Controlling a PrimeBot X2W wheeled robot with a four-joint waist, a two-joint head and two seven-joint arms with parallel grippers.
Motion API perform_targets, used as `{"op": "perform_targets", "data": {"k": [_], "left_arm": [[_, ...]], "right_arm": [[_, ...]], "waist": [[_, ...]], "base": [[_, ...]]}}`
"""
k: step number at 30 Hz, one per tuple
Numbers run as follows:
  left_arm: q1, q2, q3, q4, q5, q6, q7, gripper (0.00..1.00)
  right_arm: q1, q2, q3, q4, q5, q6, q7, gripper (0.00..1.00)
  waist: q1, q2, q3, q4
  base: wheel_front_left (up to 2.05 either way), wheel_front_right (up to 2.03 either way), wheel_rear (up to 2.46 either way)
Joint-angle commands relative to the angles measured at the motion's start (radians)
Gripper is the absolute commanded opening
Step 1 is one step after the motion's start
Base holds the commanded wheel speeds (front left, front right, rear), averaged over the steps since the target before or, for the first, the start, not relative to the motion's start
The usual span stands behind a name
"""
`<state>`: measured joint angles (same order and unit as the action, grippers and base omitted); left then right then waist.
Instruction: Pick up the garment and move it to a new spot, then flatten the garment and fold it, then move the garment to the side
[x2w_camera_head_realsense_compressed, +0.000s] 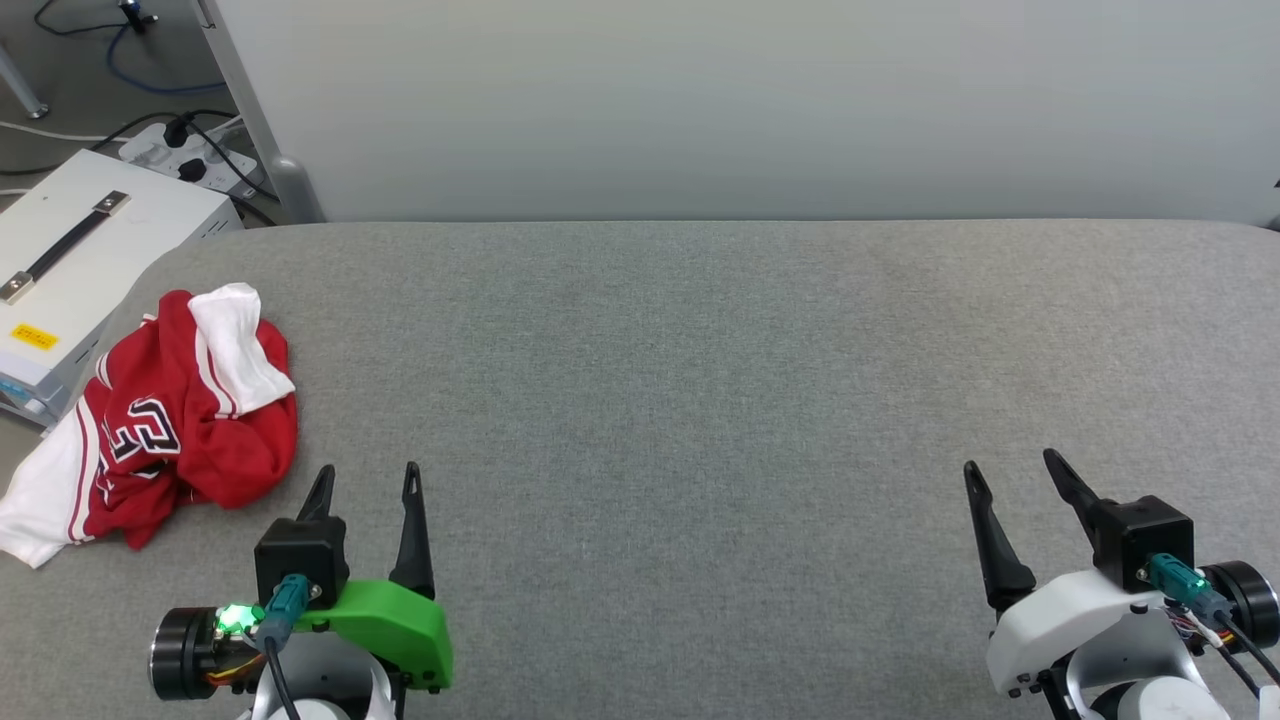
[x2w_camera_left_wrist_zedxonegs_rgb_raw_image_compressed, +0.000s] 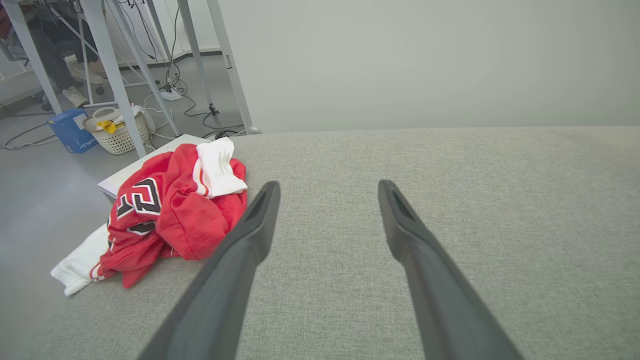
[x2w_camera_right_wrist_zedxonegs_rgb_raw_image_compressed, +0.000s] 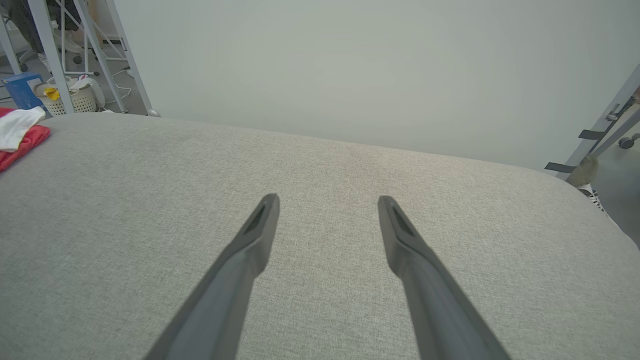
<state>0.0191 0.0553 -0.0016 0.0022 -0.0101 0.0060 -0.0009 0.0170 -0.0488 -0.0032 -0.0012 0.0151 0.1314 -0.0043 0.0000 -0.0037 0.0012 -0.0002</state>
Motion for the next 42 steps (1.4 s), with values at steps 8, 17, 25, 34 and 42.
{"op": "perform_targets", "data": {"k": [8, 17, 25, 34, 42], "left_arm": [[-0.002, -0.001, -0.012, -0.004, -0.009, 0.021, -0.026, 1.0], [-0.004, -0.001, -0.022, -0.009, -0.011, 0.033, -0.044, 1.0], [-0.002, -0.001, -0.03, -0.01, -0.011, 0.044, -0.061, 1.0], [0.0, -0.002, -0.041, -0.009, -0.011, 0.053, -0.079, 1.0], [0.002, -0.002, -0.051, -0.004, -0.01, 0.061, -0.098, 1.0]], "right_arm": [[0.0, 0.0, -0.012, -0.013, 0.04, 0.0, -0.025, 1.0], [0.003, 0.0, -0.021, -0.03, 0.074, 0.0, -0.043, 1.0], [0.01, 0.0, -0.023, -0.041, 0.095, 0.0, -0.06, 1.0], [0.019, -0.001, -0.023, -0.046, 0.108, 0.0, -0.078, 1.0], [0.029, -0.001, -0.028, -0.046, 0.122, 0.0, -0.097, 1.0]], "waist": [[0.0, 0.0003, 0.002, 0.0], [0.0, 0.0006, 0.002, 0.001], [0.0, 0.0008, 0.0, 0.001], [0.0, 0.0011, -0.001, 0.001], [0.0, 0.0014, 0.0, 0.001]], "base": [[0.0, 0.0, 0.0], [0.0, 0.0, 0.0], [0.0, 0.0, 0.0], [0.0, 0.0, 0.0], [0.0, 0.0, 0.0]]}}
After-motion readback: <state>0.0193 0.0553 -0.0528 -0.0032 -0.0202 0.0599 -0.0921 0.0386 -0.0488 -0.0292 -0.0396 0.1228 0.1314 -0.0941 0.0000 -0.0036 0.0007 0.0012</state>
